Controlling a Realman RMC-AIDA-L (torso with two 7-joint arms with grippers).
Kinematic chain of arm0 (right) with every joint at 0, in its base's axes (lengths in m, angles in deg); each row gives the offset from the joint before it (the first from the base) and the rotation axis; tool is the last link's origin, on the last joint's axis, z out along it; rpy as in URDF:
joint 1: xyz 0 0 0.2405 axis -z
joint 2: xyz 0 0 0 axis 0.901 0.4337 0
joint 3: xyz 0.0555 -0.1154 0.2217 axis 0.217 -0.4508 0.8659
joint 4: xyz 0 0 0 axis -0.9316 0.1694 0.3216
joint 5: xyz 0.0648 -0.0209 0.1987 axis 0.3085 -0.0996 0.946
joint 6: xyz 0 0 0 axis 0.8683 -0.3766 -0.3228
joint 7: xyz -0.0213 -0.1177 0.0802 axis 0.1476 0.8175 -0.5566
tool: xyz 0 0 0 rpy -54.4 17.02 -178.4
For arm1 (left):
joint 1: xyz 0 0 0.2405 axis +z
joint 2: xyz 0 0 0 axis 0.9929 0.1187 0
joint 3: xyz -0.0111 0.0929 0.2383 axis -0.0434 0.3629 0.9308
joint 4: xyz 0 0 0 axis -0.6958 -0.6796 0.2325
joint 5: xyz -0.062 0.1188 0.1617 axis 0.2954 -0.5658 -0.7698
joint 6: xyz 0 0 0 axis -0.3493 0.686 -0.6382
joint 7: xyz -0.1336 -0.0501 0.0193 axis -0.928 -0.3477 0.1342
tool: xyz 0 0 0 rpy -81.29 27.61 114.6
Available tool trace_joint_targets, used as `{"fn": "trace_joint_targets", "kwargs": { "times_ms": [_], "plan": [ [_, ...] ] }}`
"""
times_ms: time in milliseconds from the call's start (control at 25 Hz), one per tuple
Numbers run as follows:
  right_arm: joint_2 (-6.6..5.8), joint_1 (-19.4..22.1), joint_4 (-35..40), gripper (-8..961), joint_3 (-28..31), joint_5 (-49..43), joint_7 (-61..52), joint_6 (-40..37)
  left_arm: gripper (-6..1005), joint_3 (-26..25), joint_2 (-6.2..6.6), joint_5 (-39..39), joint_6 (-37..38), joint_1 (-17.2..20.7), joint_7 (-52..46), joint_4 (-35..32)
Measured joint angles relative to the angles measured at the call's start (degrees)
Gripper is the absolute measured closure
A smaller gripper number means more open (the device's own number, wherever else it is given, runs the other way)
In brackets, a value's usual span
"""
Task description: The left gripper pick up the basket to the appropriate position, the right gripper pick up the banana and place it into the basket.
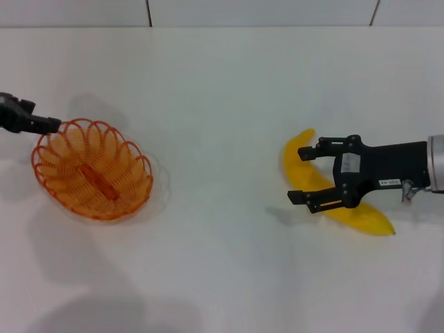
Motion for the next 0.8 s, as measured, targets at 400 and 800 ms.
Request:
{"fn": "trace_joint_targets", "kwargs": {
  "times_ms": [400, 800],
  "plan": [
    [0.00, -0.3, -0.1, 59, 0.0, -0.1, -0.1, 0.0, 303, 2.9, -0.12, -1.0, -4.8, -2.5, 1.1, 7.0],
    [0.00, -0.4, -0.2, 60, 0.0, -0.1, -0.1, 0.0, 302, 3.8, -0.91, -1.8, -6.6, -2.6, 1.2, 8.2]
  ]
}}
